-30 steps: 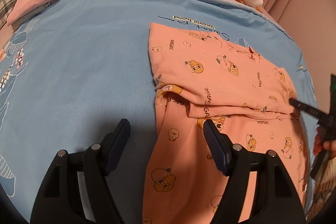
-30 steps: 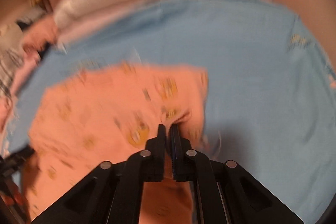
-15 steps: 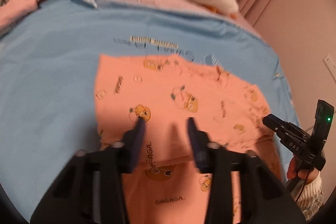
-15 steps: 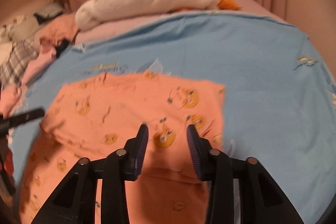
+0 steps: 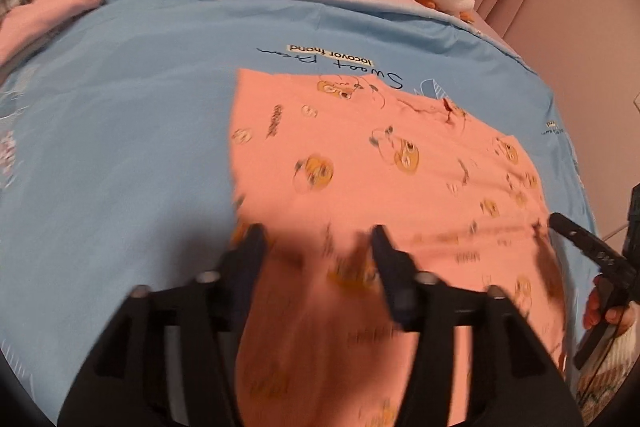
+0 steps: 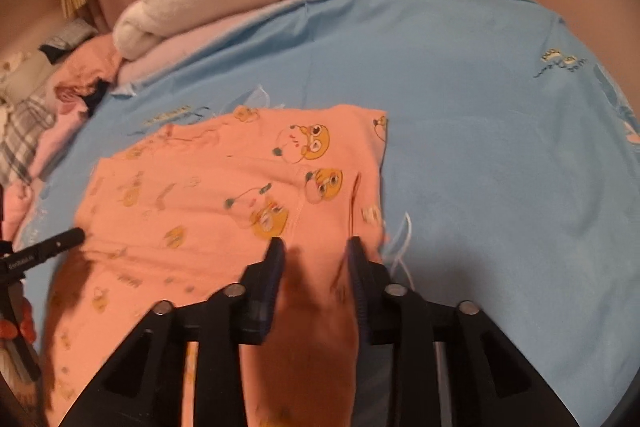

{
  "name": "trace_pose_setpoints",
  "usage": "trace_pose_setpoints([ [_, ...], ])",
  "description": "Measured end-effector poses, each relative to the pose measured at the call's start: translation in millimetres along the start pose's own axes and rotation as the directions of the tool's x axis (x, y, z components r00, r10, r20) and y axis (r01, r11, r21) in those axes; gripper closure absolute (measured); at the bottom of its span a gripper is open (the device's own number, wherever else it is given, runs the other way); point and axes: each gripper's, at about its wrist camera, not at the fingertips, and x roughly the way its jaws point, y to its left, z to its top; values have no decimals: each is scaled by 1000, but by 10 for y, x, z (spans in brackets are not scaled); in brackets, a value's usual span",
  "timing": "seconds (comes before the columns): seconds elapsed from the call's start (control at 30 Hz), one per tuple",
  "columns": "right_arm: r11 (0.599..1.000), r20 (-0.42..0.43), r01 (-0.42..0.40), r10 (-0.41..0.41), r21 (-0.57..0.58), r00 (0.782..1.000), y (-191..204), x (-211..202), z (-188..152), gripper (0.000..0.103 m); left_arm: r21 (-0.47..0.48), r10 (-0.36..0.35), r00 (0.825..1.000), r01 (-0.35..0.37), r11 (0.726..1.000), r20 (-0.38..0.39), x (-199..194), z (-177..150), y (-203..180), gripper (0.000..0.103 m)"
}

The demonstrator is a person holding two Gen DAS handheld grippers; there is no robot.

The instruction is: Fold small clothes

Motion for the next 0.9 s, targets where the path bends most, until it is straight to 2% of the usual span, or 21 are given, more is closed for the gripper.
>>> trace_pose_setpoints([
  [0.03, 1000, 4, -10, 10, 8, 1000, -12, -67, -33, 54, 2, 6, 1000, -6, 1000, 7, -85, -74, 13, 37],
  [0.07, 1000, 6, -17, 17, 16, 1000, -29, -157, -92, 51, 3, 1, 1000, -1, 1000, 4, -159, -149, 36, 37],
  [0.23, 998, -22, -35, 36, 61, 999, -143, -460, -369, 51, -48, -10, 999, 8, 999, -35, -430, -481, 206, 37],
  [0.37, 997, -52, -34, 37, 67, 998, -233, -672, -628, 51, -126, -73, 995, 64, 990, -73, -605, -803, 333, 37],
  [0.43, 996, -75, -42, 48, 84, 996, -284, -724, -736, 51, -179, -134, 988, 118, 977, -81, -665, -967, 392, 37],
  [0.53, 985, -119, -92, 110, 145, 987, -409, -765, -940, 51, -261, -262, 962, 234, 936, -77, -757, -1164, 445, 37],
  [0.57, 977, -130, -123, 147, 176, 981, -441, -785, -1014, 51, -287, -310, 948, 276, 917, -78, -770, -1209, 457, 37],
  [0.6, 965, -141, -157, 189, 212, 972, -482, -786, -1078, 51, -319, -368, 926, 326, 890, -82, -774, -1277, 469, 37],
  [0.63, 946, -152, -201, 244, 254, 958, -534, -780, -1161, 51, -338, -398, 914, 348, 874, -86, -781, -1332, 476, 37],
  [0.7, 920, -152, -253, 307, 299, 940, -584, -809, -1280, 51, -356, -418, 904, 364, 861, -89, -809, -1400, 470, 37],
  [0.83, 866, -157, -348, 424, 359, 892, -635, -871, -1467, 51, -386, -485, 871, 423, 820, -77, -900, -1554, 443, 37],
  [0.9, 848, -163, -383, 464, 367, 871, -621, -901, -1554, 51, -384, -502, 861, 439, 813, -79, -921, -1602, 412, 37],
])
